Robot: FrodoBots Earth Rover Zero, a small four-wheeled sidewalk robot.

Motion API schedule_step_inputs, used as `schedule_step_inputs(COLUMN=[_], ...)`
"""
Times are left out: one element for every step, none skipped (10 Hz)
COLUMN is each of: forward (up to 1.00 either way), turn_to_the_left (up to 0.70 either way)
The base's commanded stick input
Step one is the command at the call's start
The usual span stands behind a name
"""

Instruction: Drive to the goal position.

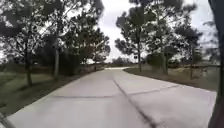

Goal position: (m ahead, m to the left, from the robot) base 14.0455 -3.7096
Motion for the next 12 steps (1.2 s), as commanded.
schedule_step_inputs(forward=[0.85,0.85,0.85,0.85,0.85,0.85,0.85,0.85,0.85,0.85,0.85,0.85], turn_to_the_left=[0.0,0.0,0.0,0.0,0.0,0.0,0.0,0.0,0.0,0.0,0.0,0.0])
